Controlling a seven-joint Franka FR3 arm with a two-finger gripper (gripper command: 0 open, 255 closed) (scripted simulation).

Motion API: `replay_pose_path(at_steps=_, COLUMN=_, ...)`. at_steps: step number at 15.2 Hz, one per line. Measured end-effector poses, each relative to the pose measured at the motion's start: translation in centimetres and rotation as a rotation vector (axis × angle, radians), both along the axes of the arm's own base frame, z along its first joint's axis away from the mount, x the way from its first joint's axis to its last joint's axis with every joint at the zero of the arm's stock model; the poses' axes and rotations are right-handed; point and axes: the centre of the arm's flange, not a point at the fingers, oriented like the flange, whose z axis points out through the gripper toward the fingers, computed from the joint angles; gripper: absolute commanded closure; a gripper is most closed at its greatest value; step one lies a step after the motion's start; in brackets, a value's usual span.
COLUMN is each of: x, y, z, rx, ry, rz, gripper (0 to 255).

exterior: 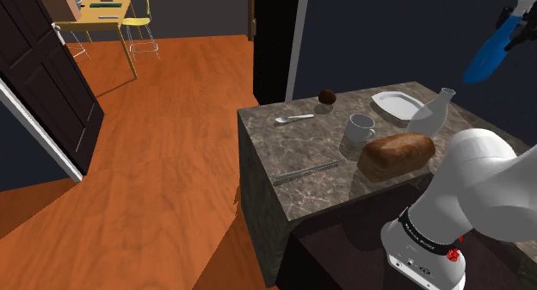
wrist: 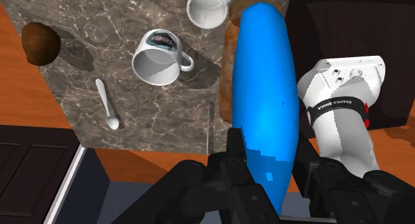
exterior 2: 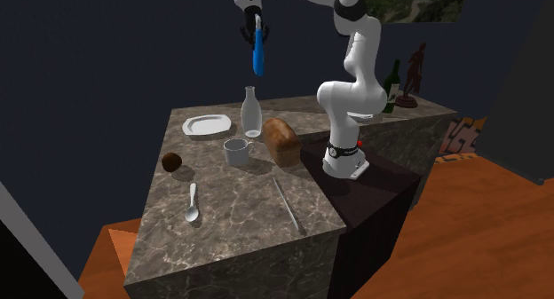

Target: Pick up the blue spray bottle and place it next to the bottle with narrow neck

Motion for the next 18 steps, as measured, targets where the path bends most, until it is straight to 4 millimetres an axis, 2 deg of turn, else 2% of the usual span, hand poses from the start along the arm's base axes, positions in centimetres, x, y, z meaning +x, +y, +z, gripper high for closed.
replay_pose_path(at_steps=8, x=-7.3, y=-7.2, z=0.4, rx=-0.001, ry=-0.002, rz=0.000, gripper=255)
replay_pose_path(at_steps=12, x=-8.2, y=-8.0, z=-1.5, rx=0.001, ry=0.001, rz=0.000, gripper=255)
replay_pose_path(at_steps=18, x=-8.1, y=-8.1, z=-4.5, rx=0.001, ry=0.002, rz=0.000, gripper=255)
